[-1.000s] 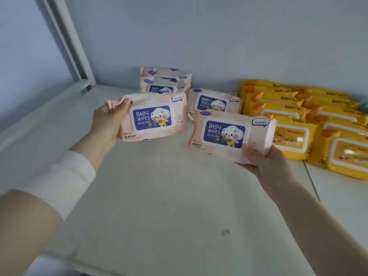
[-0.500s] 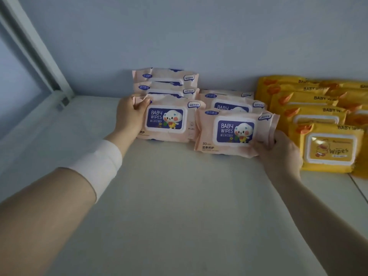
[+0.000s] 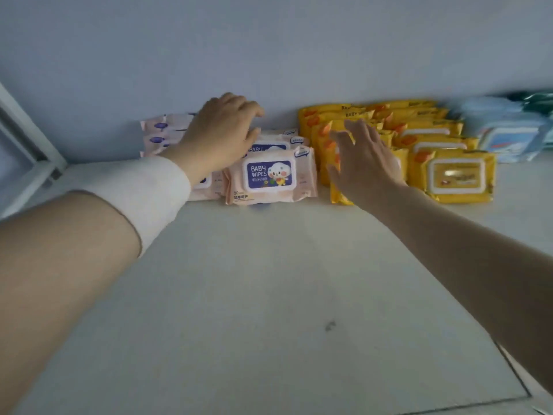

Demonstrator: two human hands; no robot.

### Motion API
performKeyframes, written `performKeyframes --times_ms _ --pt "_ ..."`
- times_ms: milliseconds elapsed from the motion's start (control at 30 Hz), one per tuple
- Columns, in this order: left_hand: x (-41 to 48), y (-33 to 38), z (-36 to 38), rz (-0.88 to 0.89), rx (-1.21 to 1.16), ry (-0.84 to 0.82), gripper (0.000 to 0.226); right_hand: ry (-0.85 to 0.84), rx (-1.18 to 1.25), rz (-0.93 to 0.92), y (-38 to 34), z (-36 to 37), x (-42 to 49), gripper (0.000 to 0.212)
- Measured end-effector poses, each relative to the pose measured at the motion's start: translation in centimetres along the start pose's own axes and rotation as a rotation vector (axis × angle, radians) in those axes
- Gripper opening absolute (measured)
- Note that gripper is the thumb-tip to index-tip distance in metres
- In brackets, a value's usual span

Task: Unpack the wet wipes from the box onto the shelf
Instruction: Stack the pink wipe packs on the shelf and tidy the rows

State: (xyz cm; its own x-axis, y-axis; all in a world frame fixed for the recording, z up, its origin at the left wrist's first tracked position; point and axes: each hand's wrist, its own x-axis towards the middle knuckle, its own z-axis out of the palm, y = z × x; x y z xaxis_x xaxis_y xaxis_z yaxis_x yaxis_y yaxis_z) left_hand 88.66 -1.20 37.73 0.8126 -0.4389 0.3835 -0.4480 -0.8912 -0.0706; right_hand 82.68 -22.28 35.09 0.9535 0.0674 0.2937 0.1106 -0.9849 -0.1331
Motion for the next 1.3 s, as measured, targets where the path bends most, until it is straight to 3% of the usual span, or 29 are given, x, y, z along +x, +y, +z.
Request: performKeyframes --times_ms 100,200,267,400,700,967,1200,1300 --pt "2.0 8.6 -2.9 0.138 0.206 -0.210 0.034 -0.147 -0.055 0.070 6.6 -4.3 -2.6 0.051" --pt "2.9 18.4 -4.4 0.154 0.315 -0.361 0.035 -0.340 -0.174 0.093 14.5 -8.3 -8.4 0.048" --pt "3.3 26.0 -4.9 0.176 0.314 -0.422 0.037 -0.426 -0.244 0.132 20.2 -10.7 -13.3 0.048" --pt "3.6 42.1 -5.2 0.390 0.267 -0.480 0.041 -0.555 -0.281 0.351 30.9 -14.4 -23.3 0.049" --pt "2.4 71.0 -1.3 0.805 0.119 -0.610 0.044 -0.665 -0.208 0.760 50.0 -16.7 -40.3 0.046" --pt "2.7 89.0 7.3 1.095 0.125 -0.647 0.033 -0.702 -0.128 1.068 62.8 -13.6 -51.8 0.045" --pt "-0.3 100.5 15.6 1.262 0.193 -0.764 0.029 -0.732 0.018 1.354 67.8 -7.4 -62.6 0.044" --pt "-2.2 104.0 20.1 1.297 0.237 -0.829 0.028 -0.788 0.116 1.378 69.5 -3.1 -65.9 0.043"
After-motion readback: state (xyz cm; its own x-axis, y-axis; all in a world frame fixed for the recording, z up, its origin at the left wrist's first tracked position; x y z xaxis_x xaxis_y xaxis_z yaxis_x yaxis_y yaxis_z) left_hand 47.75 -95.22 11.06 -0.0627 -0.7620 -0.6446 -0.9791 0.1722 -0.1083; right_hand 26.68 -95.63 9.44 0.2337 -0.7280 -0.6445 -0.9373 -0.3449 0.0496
